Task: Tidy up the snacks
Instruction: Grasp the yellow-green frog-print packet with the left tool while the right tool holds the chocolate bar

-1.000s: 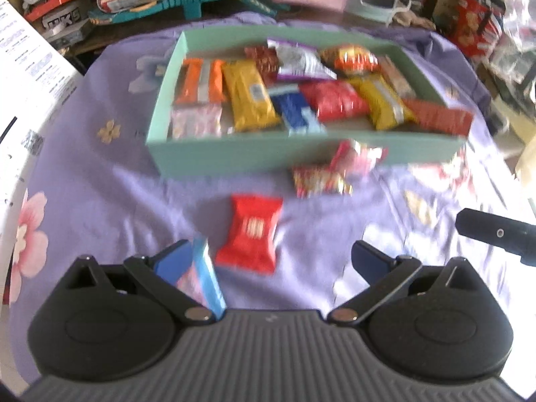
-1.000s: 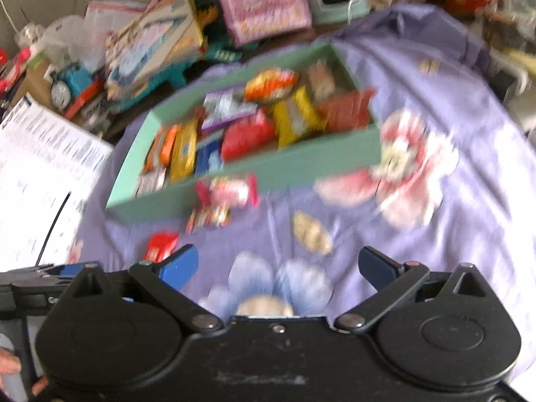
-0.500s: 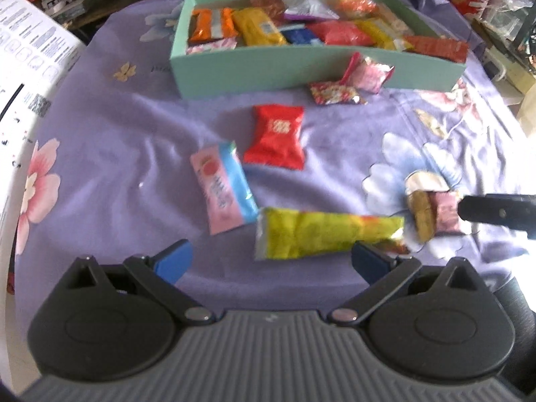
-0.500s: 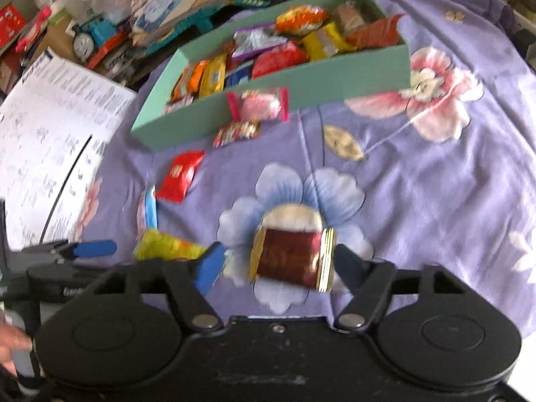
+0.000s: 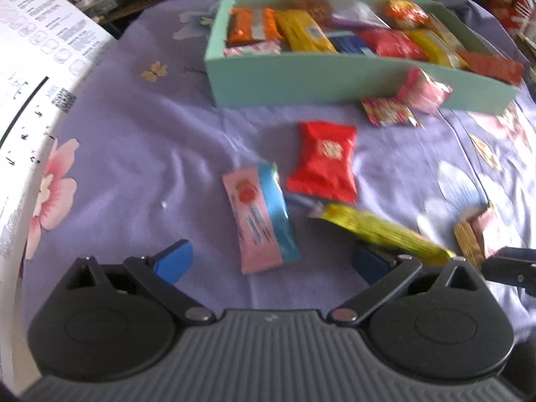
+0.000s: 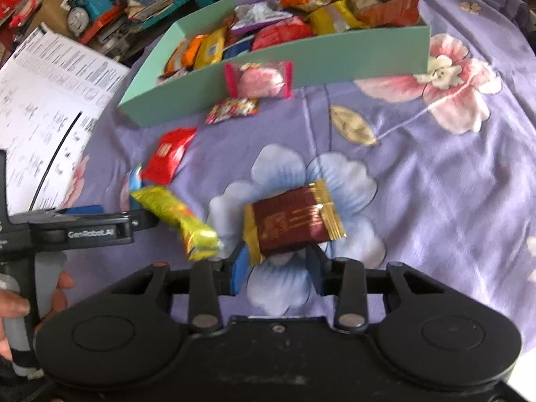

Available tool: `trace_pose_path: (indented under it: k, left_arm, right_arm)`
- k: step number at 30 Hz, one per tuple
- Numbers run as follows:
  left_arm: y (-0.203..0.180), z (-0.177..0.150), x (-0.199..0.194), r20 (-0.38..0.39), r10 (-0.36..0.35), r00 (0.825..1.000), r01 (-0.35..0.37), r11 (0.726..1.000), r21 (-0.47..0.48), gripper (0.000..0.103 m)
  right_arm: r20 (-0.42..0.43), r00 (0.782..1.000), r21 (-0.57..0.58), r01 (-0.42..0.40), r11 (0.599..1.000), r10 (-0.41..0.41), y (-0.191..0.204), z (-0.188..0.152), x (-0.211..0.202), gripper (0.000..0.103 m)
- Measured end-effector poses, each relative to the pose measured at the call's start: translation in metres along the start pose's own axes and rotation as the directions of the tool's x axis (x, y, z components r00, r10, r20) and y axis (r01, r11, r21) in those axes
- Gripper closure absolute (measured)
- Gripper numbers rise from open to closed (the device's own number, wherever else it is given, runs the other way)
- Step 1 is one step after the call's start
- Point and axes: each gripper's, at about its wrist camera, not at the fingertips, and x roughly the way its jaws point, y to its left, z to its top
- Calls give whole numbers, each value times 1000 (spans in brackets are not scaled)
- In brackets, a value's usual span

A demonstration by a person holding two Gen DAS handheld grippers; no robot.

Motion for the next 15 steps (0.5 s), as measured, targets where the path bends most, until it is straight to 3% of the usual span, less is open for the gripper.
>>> trace_pose_path:
  k: [5,10,15]
  left_arm:
    - [7,18,12,-7,10,1000,-10,998,-64,0]
    - [6,22,15,-7,7,1000,-8,997,-70,0]
    - [13,18,13,-28,-7,1000,4,995,-95,0]
  right_arm:
    - [25,1000,23,16,1000,-16,-3,18,11,65]
    - [40,999,64,16,998,-18,-2,30,20,62]
    - [71,996,30,58,998,-60,12,36,31,56]
